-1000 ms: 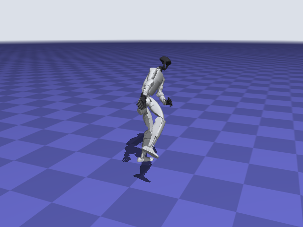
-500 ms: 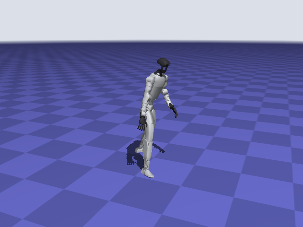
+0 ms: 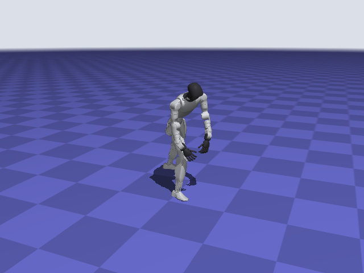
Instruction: Kungfu
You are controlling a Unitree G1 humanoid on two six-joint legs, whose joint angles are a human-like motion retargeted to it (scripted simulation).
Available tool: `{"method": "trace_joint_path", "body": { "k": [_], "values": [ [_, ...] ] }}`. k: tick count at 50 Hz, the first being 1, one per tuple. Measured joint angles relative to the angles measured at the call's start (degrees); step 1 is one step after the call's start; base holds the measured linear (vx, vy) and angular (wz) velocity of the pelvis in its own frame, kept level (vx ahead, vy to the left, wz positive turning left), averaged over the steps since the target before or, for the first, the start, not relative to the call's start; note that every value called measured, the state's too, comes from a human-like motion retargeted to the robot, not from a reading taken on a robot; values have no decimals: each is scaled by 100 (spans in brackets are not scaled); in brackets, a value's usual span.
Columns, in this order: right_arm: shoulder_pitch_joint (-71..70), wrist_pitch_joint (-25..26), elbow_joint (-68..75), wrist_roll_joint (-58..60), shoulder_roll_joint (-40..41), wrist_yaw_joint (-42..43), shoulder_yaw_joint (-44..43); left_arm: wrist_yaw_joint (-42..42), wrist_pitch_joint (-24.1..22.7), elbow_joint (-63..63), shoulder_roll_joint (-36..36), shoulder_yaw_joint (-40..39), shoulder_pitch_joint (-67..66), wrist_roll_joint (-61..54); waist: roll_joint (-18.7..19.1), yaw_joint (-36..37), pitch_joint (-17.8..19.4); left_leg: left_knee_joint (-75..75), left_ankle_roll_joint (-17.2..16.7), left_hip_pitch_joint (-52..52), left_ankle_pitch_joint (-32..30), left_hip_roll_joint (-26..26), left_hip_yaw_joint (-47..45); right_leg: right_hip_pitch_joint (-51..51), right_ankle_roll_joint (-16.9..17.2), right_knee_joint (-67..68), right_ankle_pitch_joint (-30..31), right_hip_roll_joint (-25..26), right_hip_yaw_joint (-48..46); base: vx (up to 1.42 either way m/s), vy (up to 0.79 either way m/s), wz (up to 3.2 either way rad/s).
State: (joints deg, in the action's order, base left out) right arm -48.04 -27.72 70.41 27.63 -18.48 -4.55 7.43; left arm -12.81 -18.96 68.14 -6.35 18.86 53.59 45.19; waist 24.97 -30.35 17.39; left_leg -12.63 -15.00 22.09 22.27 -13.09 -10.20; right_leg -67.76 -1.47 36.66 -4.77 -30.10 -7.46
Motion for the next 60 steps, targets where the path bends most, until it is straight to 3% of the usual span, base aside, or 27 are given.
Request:
{"method": "trace_joint_path", "body": {
  "k": [6,12,14,17,21,26,32,36,40,42,45,46,47,49,50,51,53,55,57,60],
  "values": [
    [638,434,-1270,-2535,454,-1472,1074,-1202,293,-2227,-769,-144,-1715,-503,77,85,-46,59,0,-212,83,156,76,405,119,-216,174,-213,-11,7,15,14],
    [1475,1086,-3209,-3941,808,-2502,2374,-2265,1396,-6015,-2316,-406,-4161,-725,69,598,-286,57,0,-509,321,302,76,915,223,-594,481,-411,-116,15,21,-3],
    [1695,984,-3707,-4399,890,-2383,2787,-2329,1567,-7037,-2803,-440,-4716,-518,81,828,-374,49,0,-599,367,391,101,1105,274,-734,589,-510,-161,19,28,5],
    [1884,419,-4205,-5010,911,-2004,3216,-2183,1685,-8070,-3322,-417,-5293,-137,93,1069,-479,41,0,-714,396,527,180,1414,360,-927,741,-723,-283,14,24,22],
    [2045,-51,-4351,-5121,851,-1599,3387,-1868,1888,-8639,-3604,-231,-5675,569,104,1163,-569,72,0,-866,381,674,299,1820,433,-1118,909,-1029,-609,11,20,26],
    [2180,-107,-4235,-4991,760,-1466,3228,-1826,1899,-8524,-3401,-206,-5766,956,114,1091,-603,58,0,-989,301,661,270,2018,274,-1093,1161,-1248,-1329,7,7,-11],
    [2131,-152,-4221,-4788,549,-1469,2708,-1817,1972,-7913,-2888,-594,-5508,108,234,750,-746,159,0,-1022,-45,518,-57,1698,-684,-546,653,-1429,-2834,7,-15,-54],
    [2156,-329,-4266,-4714,361,-1166,2217,-1366,2255,-7466,-2809,-901,-5109,-763,366,518,-824,143,0,-1202,-773,358,-100,1484,-728,-179,228,-1167,-2536,18,-46,-55],
    [2144,-344,-4331,-4697,183,-1126,1896,-572,2472,-6953,-2823,-1011,-4722,-1836,251,379,-918,56,0,-1574,-2373,296,-263,1197,-954,241,-442,-650,-2057,25,-71,-136],
    [2148,-281,-4398,-4780,155,-1178,1755,-295,2498,-6698,-2864,-972,-4480,-2445,71,365,-991,-40,0,-1808,-3362,161,-312,1127,-1059,424,-893,-116,-1571,29,-91,-193],
    [2168,-163,-4669,-5119,54,-1231,1486,-14,2430,-6378,-2935,-834,-3966,-3396,-169,476,-891,-796,143,-2025,-4616,-370,275,1605,-1188,428,-1428,1124,-1203,35,-96,-261],
    [2157,-123,-4806,-5253,-28,-1243,1380,40,2332,-6277,-2872,-828,-3724,-3746,-319,502,-871,-1146,57,-1951,-4783,-51,790,1778,-1185,324,-1465,1379,-988,40,-60,-266],
    [2146,-80,-4948,-5392,-115,-1252,1268,89,2197,-6155,-2780,-825,-3465,-4116,-503,531,-865,-1535,0,-1859,-4779,368,1243,1941,-1145,250,-1507,1565,-715,43,-36,-245],
    [2139,3,-5254,-5687,-274,-1239,1006,152,1786,-5842,-2448,-816,-2900,-5007,-953,565,-895,-2456,0,-1568,-4102,1432,1668,2257,-918,210,-1616,1655,-37,50,-21,-226],
    [2150,31,-5408,-5829,-320,-1215,862,164,1582,-5699,-2255,-801,-2641,-5526,-1124,547,-897,-2901,0,-1387,-3776,1783,1649,2447,-812,174,-1670,1704,203,51,-18,-202],
    [2164,27,-5568,-5959,-325,-1159,721,121,1372,-5613,-2022,-800,-2448,-6144,-1234,505,-909,-3158,0,-1161,-3515,1802,1415,2637,-757,76,-1675,1807,302,48,-30,-190],
    [2243,24,-5923,-6208,-325,-1028,452,-42,956,-5466,-1503,-795,-2136,-7432,-1369,407,-964,-3556,0,-684,-2833,1465,1077,3088,-748,-270,-1613,2170,316,43,-71,-192],
    [2426,28,-6314,-6445,-231,-913,190,-225,632,-5368,-999,-811,-2009,-8569,-1306,403,-950,-3977,120,-219,-1882,561,881,3775,-883,-942,-1402,2946,66,47,-86,-252],
    [2507,-47,-6685,-6610,-162,-856,-62,-430,477,-5405,-550,-858,-1936,-9356,-1412,386,-1007,-3964,631,143,-1225,318,370,4301,-790,-1398,-1229,3151,27,50,-42,-285],
    [2606,-85,-7239,-6819,-47,-813,-404,-926,424,-5539,-74,-899,-1910,-10215,-1565,537,-1058,-3400,732,504,-831,151,-127,4960,-682,-1888,-1010,3532,334,51,-23,-350]
  ]
}}
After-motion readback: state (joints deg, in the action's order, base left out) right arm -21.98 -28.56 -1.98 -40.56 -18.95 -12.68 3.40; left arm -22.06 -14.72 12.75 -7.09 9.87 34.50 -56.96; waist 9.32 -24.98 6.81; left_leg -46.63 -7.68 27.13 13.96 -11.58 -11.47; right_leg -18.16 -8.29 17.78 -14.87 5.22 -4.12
